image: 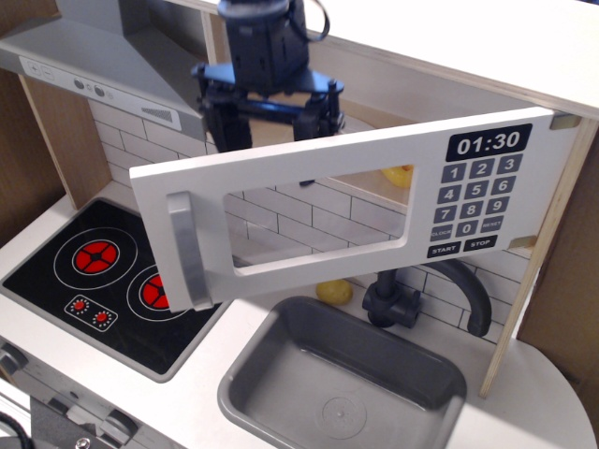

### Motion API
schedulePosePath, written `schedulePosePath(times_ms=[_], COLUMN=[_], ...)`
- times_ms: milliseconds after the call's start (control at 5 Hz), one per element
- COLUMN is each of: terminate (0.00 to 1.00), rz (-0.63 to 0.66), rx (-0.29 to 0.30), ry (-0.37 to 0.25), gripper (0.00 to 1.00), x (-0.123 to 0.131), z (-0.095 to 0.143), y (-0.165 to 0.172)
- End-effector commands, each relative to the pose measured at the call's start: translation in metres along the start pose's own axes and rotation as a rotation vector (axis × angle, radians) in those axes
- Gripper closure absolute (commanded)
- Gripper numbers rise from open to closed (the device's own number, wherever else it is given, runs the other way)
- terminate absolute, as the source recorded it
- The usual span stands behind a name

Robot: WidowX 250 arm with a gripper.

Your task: Close microwave

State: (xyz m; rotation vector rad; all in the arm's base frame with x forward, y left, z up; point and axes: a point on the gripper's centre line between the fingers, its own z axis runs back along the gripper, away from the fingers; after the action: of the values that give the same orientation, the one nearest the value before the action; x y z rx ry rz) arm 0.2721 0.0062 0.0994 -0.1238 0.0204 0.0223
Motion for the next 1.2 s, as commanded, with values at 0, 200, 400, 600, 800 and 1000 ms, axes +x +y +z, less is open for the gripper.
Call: schedulePosePath(times_ms=[0, 200, 400, 600, 800, 1000], terminate=[0.00, 0.00, 0.00, 0.00, 0.00, 0.00], rz=[-0.092, -0.137, -0.167, -0.172, -0.144, -0.064], rx=[-0.044, -0.052, -0.064, -0.004, 0.047, 0.069], ry=[-0.143, -0.141, -0.127, -0.088, -0.098, -0.112], gripper=[0.00, 0.00, 0.00, 0.00, 0.00, 0.00], x=[-0.007, -0.016, -0.024, -0.030, -0.027, -0.012], z=[0.051, 0.051, 0.050, 0.033, 0.019, 0.022], y=[-0.023, -0.033, -0.043, -0.049, -0.041, -0.026])
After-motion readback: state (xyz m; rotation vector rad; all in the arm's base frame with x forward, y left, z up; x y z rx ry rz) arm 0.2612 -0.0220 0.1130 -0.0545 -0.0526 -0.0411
